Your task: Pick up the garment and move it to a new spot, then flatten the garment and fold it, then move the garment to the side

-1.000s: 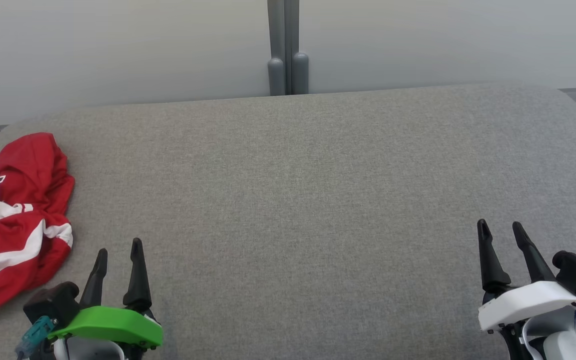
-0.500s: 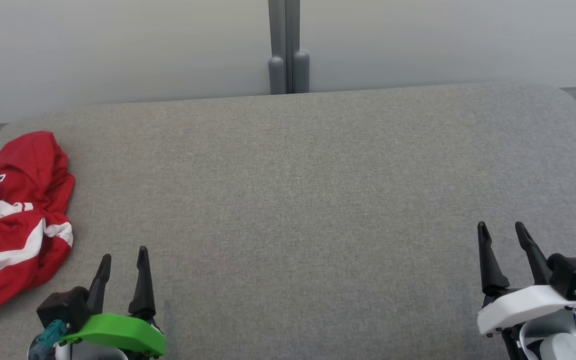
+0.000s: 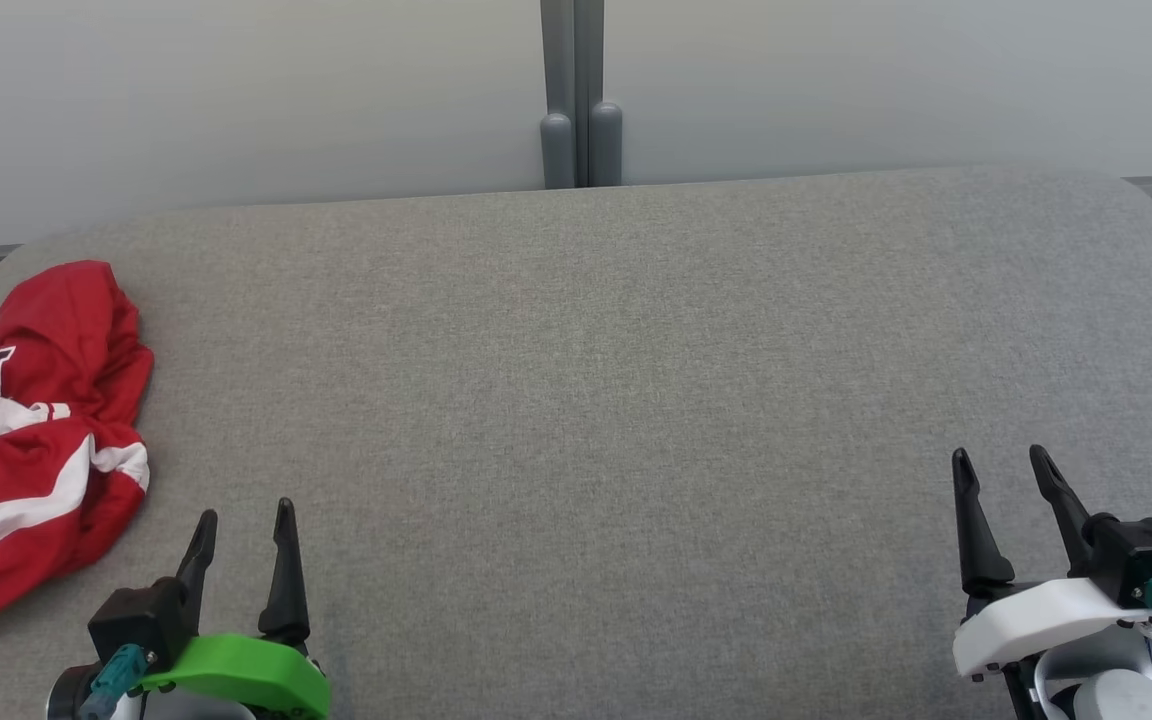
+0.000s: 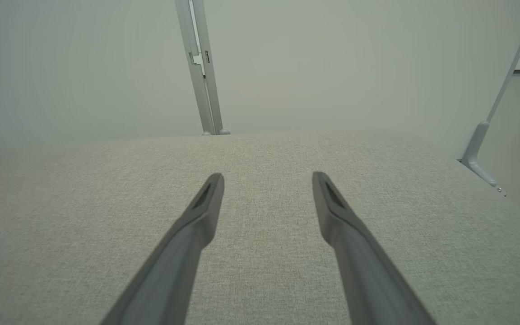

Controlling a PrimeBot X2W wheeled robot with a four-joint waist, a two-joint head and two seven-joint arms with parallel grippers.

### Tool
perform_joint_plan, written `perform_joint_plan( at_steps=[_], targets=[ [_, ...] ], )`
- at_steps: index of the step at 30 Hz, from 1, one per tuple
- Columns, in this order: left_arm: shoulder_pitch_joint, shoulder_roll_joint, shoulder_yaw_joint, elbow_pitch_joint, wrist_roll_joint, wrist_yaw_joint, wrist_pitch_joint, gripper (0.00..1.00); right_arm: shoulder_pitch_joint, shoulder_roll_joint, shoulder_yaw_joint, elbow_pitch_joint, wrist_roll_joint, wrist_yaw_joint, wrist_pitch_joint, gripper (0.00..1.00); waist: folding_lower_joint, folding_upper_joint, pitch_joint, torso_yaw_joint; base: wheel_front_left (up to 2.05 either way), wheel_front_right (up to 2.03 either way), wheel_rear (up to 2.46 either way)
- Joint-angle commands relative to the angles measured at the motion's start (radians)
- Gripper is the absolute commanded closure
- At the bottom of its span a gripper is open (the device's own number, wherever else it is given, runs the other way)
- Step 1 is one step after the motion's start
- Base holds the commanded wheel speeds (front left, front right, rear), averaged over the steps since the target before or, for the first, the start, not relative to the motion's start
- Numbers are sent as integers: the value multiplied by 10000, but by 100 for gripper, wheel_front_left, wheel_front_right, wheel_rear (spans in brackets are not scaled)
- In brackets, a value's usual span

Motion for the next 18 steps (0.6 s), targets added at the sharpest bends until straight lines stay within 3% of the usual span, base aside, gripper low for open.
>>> perform_joint_plan(
  at_steps=[1,18],
  targets=[
    [-35,9,53,5,235,-60,-99,0,22,-24,-63,-11,-203,0,-105,0,0,0,-14,9,0,0,0],
    [-32,-72,84,341,1045,-223,-408,0,140,-71,-166,115,-1052,0,-416,0,0,0,-17,11,0,0,0]
  ],
)
